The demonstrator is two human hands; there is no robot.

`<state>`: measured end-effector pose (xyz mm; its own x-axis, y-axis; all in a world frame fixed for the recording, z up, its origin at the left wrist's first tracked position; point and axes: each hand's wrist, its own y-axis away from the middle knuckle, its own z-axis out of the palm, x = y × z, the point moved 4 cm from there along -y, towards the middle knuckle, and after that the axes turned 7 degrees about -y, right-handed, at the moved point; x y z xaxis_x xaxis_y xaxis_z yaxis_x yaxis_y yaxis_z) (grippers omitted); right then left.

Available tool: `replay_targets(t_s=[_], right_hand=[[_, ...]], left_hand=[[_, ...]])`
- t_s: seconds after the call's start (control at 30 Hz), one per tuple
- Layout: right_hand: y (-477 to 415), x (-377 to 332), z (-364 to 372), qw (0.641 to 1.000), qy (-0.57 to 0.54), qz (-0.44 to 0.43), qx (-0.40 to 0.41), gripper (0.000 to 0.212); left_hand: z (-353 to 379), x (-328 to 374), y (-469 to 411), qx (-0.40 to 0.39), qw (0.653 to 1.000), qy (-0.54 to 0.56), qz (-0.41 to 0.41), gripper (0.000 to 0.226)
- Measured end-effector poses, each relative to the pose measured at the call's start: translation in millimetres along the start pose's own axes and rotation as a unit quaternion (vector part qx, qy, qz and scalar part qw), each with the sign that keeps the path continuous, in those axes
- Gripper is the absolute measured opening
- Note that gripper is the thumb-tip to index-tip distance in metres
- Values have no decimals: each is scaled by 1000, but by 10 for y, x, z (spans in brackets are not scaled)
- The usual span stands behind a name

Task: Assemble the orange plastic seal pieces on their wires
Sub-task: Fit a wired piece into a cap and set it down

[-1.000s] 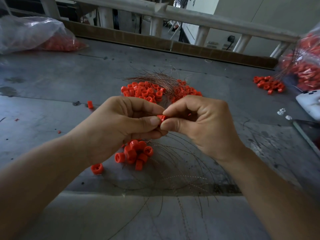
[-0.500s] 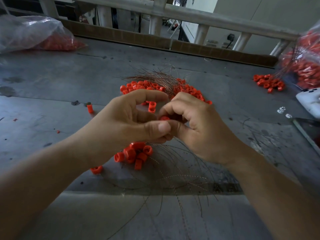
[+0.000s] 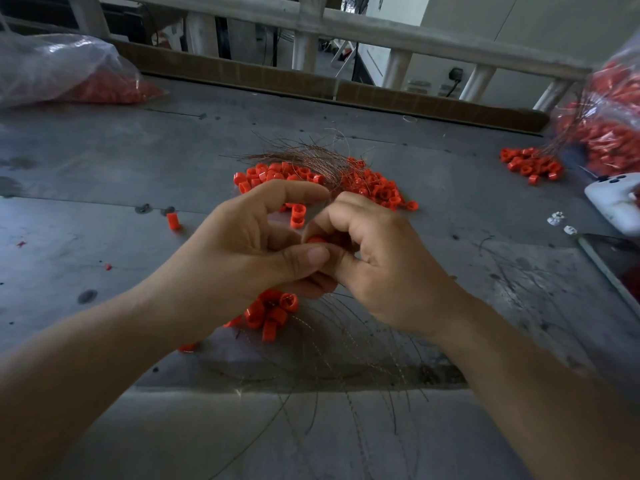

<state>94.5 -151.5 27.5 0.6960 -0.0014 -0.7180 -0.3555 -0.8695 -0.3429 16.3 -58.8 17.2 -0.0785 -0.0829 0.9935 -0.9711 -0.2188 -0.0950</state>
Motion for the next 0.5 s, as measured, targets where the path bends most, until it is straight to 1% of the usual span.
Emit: replay_targets(t_s=[0.07,0.2,0.23,0.3,0.33,0.4,0.5], right_hand=[[1,18,-8,1000,-16,11,0,17],[2,1,-23,999,-34,3,27,14],[-4,-1,-27,999,-40,7,26,19],[-14,10,-46,998,-53,27,17,35],[-19,15,-56,997,-64,38,12,37],[-20,21,-80,994,-90,54,13,28],[-13,13,-133,995,-84,50,30,12]], left_hand=[[-3,-13,-9,-2,1000,18,-11,56],[-50,-40,-29,6,998,51,-26,49],[-75,-42,-37,16,998,59,-28,47],[-115,-38,-57,36,996,82,-24,42],[-127,-27,-67,43,994,98,-20,40],[-155,-8,-77,55,992,113,-8,40],[-199,12,-82,63,992,112,8,36]])
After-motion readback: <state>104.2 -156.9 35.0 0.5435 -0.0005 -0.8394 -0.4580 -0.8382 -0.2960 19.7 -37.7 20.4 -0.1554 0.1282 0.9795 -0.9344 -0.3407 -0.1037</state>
